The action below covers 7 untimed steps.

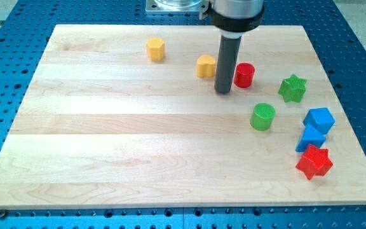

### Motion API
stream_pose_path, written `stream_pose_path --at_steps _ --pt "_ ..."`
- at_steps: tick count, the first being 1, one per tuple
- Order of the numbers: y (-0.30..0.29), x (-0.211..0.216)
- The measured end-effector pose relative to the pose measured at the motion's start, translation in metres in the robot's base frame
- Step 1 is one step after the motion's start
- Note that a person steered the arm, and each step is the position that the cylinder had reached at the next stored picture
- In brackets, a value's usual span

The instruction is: Move the green circle and cube in a horizontal line

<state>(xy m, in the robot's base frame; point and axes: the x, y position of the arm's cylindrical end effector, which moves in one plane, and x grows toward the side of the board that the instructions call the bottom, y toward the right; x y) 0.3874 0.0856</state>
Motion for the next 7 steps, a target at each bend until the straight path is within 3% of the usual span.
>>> stream_pose_path --at_steps 2,3,4,6,7 --pt "0.013 -0.014" --pt "-0.038 0.030" --pt "-0.029 0.122" --pt "0.103 0.119" --pt "0.108 0.086"
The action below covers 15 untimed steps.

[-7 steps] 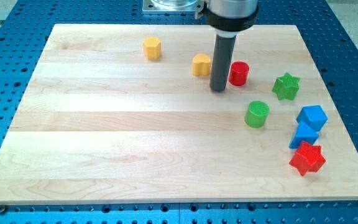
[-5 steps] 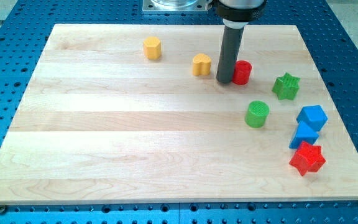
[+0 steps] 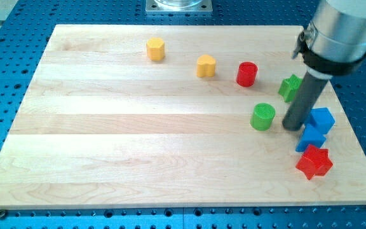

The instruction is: Move the green circle and cube in a horizontal line

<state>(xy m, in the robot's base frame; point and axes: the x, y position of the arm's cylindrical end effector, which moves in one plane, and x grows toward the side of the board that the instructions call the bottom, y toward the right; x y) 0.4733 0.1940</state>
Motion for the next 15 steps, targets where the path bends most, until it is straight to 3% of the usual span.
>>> stream_pose_path --at_steps 1,2,3,5,6,7,9,10,11,12,13,14,15 --pt "-0.022 0.038" --pt "-0.031 0.039" --pt "-0.033 -0.013" --pt "-0.048 0.017" --pt "-0.068 -0.007" --pt "-0.076 0.032" --pt "-0.119 0.023" --pt "-0.118 -0.017" --pt "-0.116 -0.020" --pt "-0.101 0.012" --pt "-0.002 -0.009" --pt "0.055 -0.032" --pt "0.108 -0.029"
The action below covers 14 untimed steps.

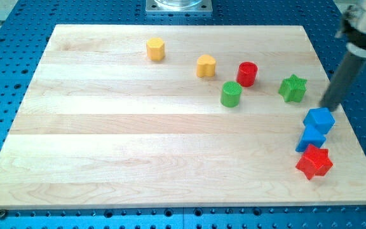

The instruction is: Move the green circle and cube in a horizontal line

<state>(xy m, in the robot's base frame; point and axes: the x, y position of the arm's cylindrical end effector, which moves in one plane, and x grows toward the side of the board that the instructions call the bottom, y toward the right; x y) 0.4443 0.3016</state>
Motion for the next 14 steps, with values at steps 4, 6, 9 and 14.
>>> stream_pose_path --at_steps 4,6,9,14 --pt "-0.144 0.065" --pt "-0.190 0.095" --pt "-0.308 0.138" --pt "-0.375 0.026"
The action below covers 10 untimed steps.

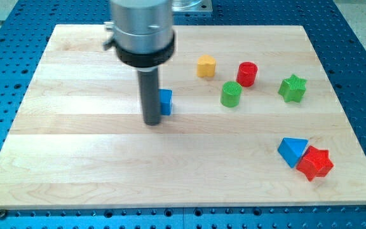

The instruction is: Move the green circle and cube in a horizontal line

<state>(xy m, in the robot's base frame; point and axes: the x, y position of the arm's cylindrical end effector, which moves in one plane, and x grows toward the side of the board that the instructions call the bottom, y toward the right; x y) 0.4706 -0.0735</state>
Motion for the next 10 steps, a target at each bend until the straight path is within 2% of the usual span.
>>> stream_pose_path --at_steps 1,2,3,4,5,6,8,9,10 --pt "-0.008 -0.006" --pt "0.017 -0.040" --pt "0.021 -0.047" --pt "-0.017 0.002" --pt "0.040 -0.008" --pt "0.044 -0.034" --pt "0.039 -0.003" --pt "-0.018 -0.053" --pt "0.027 -0.107"
